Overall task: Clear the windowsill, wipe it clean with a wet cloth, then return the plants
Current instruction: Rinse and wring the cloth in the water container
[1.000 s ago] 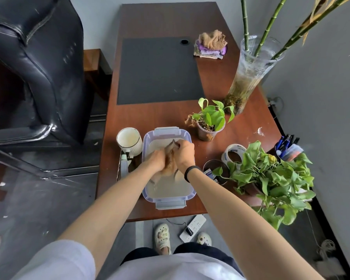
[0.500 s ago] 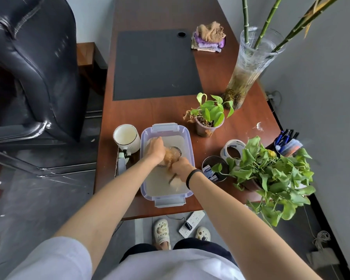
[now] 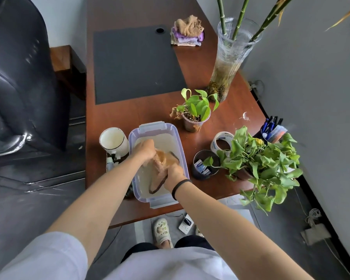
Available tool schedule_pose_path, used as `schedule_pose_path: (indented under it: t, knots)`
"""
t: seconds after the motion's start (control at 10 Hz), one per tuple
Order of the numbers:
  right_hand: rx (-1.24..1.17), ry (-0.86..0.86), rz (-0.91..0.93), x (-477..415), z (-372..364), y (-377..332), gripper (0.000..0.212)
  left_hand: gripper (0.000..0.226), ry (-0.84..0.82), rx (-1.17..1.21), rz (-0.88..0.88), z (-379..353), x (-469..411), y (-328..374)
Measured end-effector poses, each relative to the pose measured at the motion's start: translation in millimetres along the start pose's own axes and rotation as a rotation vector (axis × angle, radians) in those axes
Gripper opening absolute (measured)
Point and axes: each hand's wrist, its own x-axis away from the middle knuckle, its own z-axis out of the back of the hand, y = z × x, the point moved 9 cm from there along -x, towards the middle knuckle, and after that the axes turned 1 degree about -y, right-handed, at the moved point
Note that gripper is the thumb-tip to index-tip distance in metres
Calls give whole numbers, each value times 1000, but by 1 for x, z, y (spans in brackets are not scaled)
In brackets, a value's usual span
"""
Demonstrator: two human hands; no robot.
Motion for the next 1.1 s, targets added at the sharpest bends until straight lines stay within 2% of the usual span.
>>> schedule_pose_path:
  t: [0.1,0.2,0.3,0.4,0.5,0.6,0.7,0.8,0.9,1.0,1.1]
  knots:
    - [-64,-42,34,-3,-14,-6,37,13,-23,-39,-5,-2,1,3]
    - [-774,-22,-56,-23,-29,-1,43,35,-154,26,-51,-7,1,9]
    - [-944,-75,-61,-28,-31,-9,42,42,-138,95,-81,-2,14,21]
    - [-1068,-70,-159,-23,-35,-8,38,35,15,131,-78,-3,33,32]
    - [-1023,-9,-118,-27,-29,-9,31,42,171,323,108,-14,46,22]
    - [-1252,-175,-232,-26,-45,-7,24,48,214,481,214,-23,48,21]
    - [-1140,-113,-176,-30,-41,-3,26,51,204,459,200,-21,40,18]
    - [-1156,-93,-211,-31,-40,3,17,54,201,344,174,-11,28,7]
    - [-1126,-69,-212,-27,-37,3,17,57,188,258,108,2,22,9]
    - [-1067,-85,-182,-34,-41,6,15,54,208,274,135,11,19,2]
    - [-952,-109,-177,-26,-36,12,14,40,133,355,150,3,14,-3]
